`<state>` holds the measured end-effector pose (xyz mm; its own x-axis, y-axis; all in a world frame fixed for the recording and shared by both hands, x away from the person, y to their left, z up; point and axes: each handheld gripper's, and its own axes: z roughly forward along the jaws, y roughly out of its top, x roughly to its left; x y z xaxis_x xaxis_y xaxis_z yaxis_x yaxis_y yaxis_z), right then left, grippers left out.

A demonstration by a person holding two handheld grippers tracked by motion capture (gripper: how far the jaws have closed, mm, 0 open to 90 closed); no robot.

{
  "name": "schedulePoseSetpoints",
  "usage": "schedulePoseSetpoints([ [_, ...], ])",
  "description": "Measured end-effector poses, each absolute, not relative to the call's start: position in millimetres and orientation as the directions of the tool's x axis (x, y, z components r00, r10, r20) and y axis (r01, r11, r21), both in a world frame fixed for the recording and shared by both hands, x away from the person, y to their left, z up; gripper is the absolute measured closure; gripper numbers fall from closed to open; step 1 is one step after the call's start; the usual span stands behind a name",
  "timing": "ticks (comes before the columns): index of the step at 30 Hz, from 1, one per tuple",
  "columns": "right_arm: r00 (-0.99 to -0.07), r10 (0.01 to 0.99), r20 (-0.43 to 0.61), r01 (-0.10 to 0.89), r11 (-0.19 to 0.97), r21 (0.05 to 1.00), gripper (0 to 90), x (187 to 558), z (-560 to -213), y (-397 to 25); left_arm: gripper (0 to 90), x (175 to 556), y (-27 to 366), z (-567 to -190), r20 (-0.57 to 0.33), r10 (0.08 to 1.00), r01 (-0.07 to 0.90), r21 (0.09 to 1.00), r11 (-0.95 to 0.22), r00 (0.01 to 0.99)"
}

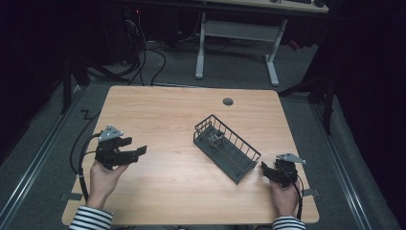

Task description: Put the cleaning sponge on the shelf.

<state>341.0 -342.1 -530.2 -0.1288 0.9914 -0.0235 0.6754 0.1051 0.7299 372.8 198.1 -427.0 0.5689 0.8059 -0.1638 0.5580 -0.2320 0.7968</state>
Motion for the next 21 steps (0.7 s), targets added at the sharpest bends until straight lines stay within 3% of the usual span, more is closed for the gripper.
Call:
schedulePoseSetpoints([
  [21, -0.129, 0.991, -0.024, 0.675, 0.105, 0.730, 37.0, 341, -530, -342, 29.7, 364, 214, -485, -0.147, 0.858, 0.607, 0.764, -0.218, 0.493],
])
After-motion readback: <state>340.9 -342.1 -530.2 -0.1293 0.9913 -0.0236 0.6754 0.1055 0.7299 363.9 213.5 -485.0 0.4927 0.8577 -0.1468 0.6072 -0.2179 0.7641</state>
